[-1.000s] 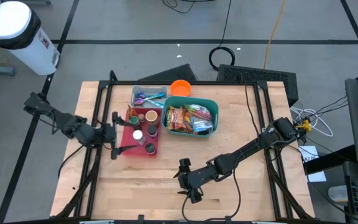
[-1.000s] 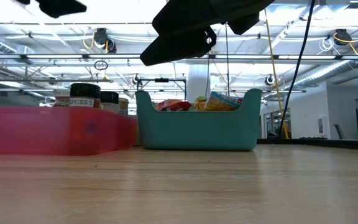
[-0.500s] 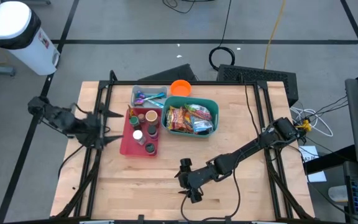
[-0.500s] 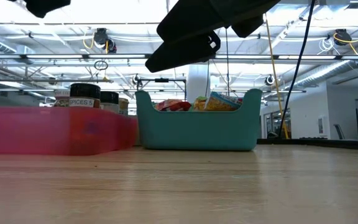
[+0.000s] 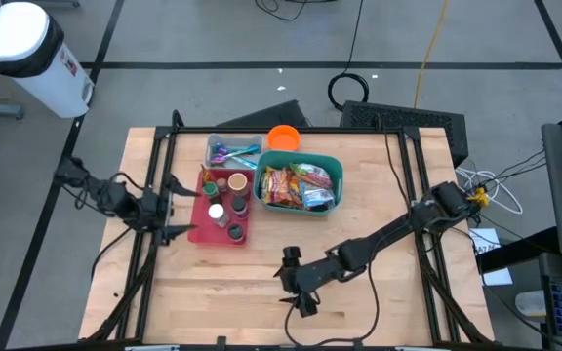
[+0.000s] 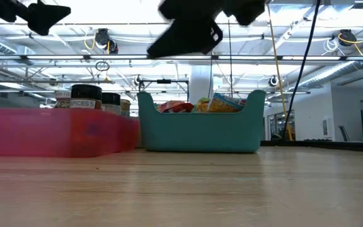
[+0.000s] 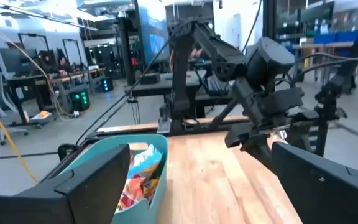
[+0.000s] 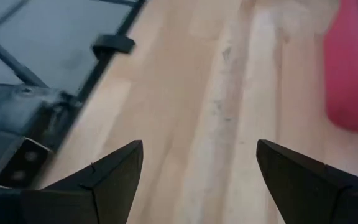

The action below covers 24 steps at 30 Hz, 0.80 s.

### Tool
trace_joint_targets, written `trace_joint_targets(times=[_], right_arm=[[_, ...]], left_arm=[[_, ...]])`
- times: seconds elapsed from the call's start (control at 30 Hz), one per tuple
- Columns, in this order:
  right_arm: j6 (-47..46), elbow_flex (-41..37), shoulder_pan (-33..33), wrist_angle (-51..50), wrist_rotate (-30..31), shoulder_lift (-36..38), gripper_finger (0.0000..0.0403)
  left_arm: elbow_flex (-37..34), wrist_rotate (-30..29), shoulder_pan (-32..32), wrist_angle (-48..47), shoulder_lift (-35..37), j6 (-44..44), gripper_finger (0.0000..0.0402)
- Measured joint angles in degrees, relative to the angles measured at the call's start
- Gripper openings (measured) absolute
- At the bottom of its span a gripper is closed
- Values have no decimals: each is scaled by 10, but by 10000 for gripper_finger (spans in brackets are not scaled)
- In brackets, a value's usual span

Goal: Pick & Place Food Item
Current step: Return to Home Position

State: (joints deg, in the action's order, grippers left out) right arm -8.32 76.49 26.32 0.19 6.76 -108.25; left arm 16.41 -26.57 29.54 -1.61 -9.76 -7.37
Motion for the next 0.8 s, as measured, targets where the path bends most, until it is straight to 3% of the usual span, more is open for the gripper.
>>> trace_joint_targets(times=[0.2,0.33,0.57,0.8], right_arm=[[10,0,5,-45,-40,38,306],[25,-17,15,-41,-39,76,306],[45,-121,25,84,-38,160,306],[32,-289,29,258,-37,283,306]], left_arm=[[-2,14,0,-35,92,-2,397],[-2,25,-7,-48,94,15,397],[-29,102,-31,-44,92,42,397],[-64,122,-61,-22,95,62,397]])
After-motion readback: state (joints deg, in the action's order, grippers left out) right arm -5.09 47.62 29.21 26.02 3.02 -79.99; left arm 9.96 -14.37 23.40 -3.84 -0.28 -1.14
